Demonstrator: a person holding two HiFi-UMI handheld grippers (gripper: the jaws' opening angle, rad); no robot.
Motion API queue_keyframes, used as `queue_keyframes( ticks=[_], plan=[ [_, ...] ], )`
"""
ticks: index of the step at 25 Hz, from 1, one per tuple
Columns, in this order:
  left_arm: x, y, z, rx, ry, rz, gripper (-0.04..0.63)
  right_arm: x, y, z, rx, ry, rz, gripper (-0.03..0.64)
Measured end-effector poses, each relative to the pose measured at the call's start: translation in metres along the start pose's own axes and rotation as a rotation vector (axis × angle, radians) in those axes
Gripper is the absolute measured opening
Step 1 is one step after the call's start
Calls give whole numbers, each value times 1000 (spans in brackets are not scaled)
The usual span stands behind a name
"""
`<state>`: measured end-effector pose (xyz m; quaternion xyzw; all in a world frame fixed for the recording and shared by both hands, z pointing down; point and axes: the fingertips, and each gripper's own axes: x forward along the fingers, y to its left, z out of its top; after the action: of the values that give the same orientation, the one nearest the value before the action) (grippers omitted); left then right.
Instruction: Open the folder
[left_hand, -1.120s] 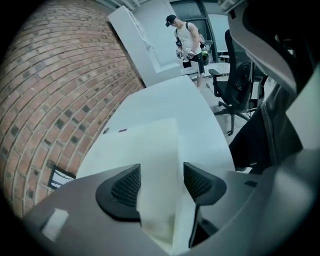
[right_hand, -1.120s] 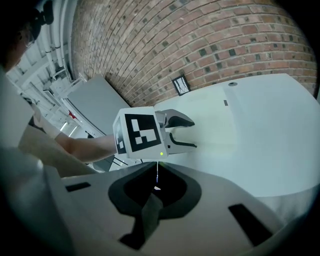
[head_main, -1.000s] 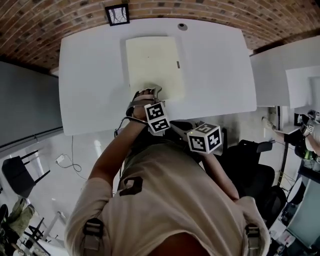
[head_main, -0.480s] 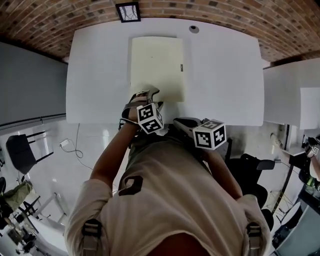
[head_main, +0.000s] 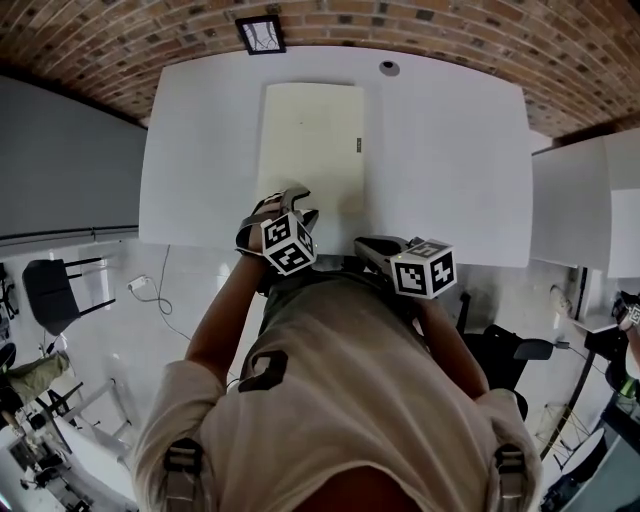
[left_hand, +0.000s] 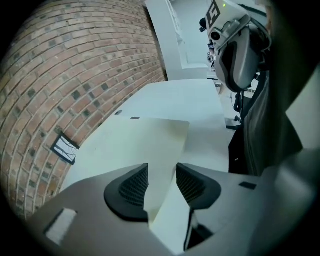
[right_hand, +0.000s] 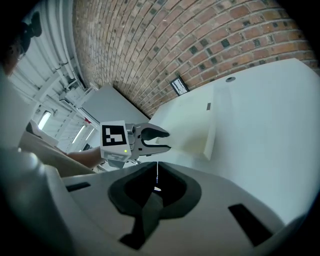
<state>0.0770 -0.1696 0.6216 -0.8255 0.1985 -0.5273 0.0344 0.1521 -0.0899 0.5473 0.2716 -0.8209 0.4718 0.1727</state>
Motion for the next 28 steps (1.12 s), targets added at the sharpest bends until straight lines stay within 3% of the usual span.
queue_keyframes(
  ticks=[14,21,25,28],
  plan=[
    [-20,-3,-7,-64,-50,31,126,4,0,-2,-47,29,-3,6],
    [-23,-4,-10,-70,-64,31,113,19,-27,-9,19,10,-71,6],
    [-23,-5,-10,-80,-74,21,109,22,-57,5,54,-52,-174,8],
    [-24,-5,-11,-91,-82,16,103,26,-70,15,55,-69,-194,8]
  ],
)
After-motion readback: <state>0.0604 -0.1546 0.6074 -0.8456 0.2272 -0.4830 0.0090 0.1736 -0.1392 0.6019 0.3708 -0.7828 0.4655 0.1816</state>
